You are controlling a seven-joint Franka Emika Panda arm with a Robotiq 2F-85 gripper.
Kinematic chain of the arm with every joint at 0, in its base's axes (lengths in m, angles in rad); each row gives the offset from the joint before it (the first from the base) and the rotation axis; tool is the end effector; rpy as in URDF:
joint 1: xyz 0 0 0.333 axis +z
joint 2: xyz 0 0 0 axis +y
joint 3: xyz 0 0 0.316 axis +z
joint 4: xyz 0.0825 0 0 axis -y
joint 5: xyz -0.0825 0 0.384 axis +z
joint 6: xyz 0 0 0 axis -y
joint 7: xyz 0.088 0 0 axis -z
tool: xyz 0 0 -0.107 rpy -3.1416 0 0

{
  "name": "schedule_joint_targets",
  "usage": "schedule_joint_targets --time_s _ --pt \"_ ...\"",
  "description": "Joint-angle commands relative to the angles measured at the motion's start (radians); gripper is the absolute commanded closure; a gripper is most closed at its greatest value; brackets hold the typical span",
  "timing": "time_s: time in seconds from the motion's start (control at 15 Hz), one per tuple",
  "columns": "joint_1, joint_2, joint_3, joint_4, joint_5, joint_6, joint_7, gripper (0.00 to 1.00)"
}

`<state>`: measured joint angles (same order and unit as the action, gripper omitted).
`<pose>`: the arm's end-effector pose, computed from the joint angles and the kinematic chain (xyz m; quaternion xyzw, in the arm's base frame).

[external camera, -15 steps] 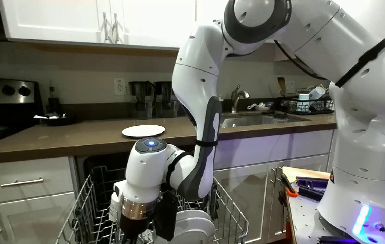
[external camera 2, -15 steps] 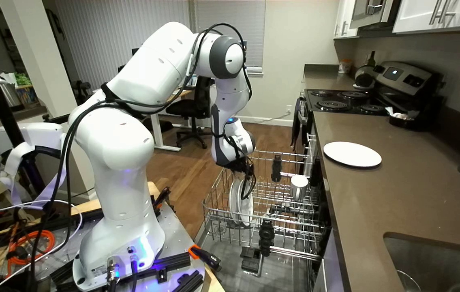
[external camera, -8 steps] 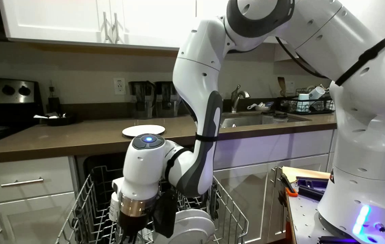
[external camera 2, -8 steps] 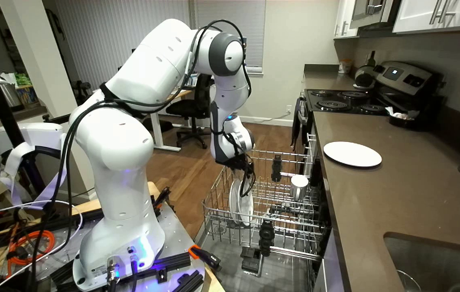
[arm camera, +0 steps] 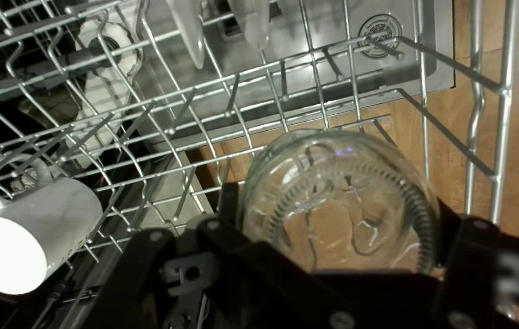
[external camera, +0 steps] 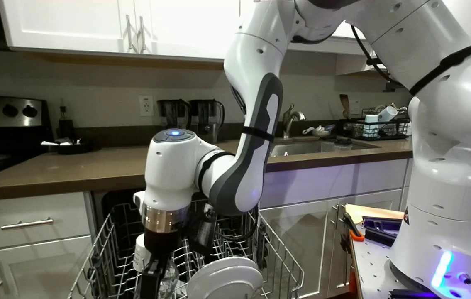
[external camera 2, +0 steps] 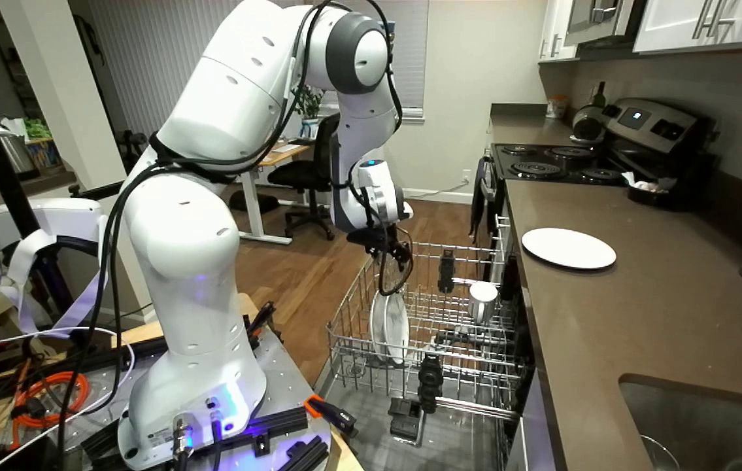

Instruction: Move the glass jar to the right side of the dishwasher rack

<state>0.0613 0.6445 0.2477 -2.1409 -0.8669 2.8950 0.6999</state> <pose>0.5114 0.2168 0.1181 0.9768 0.1866 0.1040 0.0139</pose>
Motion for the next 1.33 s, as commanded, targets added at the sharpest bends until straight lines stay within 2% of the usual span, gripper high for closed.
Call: schedule_joint_targets --time_s 0.0,0.27,0.4,0.6,1.0,1.27 --pt "0.028 -0.131 -0.009 -0.084 0.245 -0.061 -0.231 0.37" --pt "0.115 -0.229 -0.082 -0.100 0.436 -0.135 -0.399 0.37" --pt "0.156 -0.276 -0.124 -0.096 0.460 -0.172 -0.427 0.37" --pt "0.208 -0.335 -0.188 -0.085 0.425 -0.236 -0.413 0.37" --pt "0.202 -0.404 -0.230 -0.096 0.398 -0.383 -0.396 0.37" --pt "0.169 -0.417 -0.250 -0.124 0.411 -0.398 -0.397 0.37"
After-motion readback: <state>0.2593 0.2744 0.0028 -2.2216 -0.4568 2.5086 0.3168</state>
